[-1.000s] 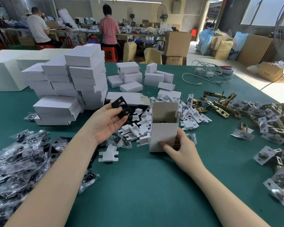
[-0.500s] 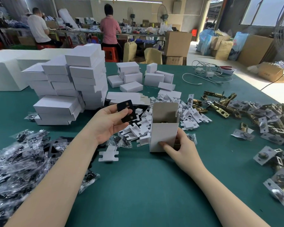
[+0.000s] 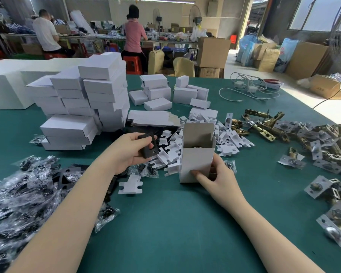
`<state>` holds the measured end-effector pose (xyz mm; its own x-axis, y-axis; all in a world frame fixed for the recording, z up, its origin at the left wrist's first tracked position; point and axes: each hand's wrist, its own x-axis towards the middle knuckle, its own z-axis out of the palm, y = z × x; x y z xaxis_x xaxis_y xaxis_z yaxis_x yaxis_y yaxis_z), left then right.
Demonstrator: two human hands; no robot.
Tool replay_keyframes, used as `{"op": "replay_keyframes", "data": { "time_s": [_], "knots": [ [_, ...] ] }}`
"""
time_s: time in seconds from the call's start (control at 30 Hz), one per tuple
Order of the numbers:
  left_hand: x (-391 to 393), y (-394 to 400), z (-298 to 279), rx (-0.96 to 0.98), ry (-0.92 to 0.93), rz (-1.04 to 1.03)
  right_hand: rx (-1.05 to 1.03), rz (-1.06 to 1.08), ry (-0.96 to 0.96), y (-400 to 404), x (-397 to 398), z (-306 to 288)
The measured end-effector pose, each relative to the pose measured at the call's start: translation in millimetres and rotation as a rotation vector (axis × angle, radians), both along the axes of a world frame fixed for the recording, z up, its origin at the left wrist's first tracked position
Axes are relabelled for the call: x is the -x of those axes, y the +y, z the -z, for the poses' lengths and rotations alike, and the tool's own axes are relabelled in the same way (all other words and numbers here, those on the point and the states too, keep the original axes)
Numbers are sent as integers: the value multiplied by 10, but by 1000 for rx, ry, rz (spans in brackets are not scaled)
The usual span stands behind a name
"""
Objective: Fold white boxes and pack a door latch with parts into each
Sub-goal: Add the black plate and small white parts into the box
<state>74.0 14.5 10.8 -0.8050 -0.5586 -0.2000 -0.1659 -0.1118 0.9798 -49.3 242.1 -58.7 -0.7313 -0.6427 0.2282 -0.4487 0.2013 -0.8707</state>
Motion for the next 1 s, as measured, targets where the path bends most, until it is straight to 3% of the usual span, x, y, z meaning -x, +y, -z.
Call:
{"op": "replay_keyframes", "data": {
  "time_s": [0.1, 0.2, 0.5, 0.6, 0.7, 0.8, 0.9, 1.0],
  "knots": [
    [-23, -4, -68, -249, 19, 71, -3, 3, 13, 1, -4, -8],
    [-50, -20, -96, -346, 7, 206, -1, 4, 18, 2, -13, -17],
    [-85, -8, -70, -275, 27, 286, 3, 5, 21, 3, -8, -11],
    [-81, 37, -45, -89, -75, 235, 5, 4, 21, 2, -3, -3],
    [-31, 103, -66, 290, -126, 13, 3, 1, 15, -3, 2, 2],
    [-16, 216, -204, 563, 204, -256, 7, -2, 18, -9, 2, 0],
    [3, 445, -371, 679, 505, -128, 5, -1, 24, -10, -1, -4],
    [137, 670, -452, 867, 484, 56, 9, 3, 27, -8, -1, -4]
  ]
}}
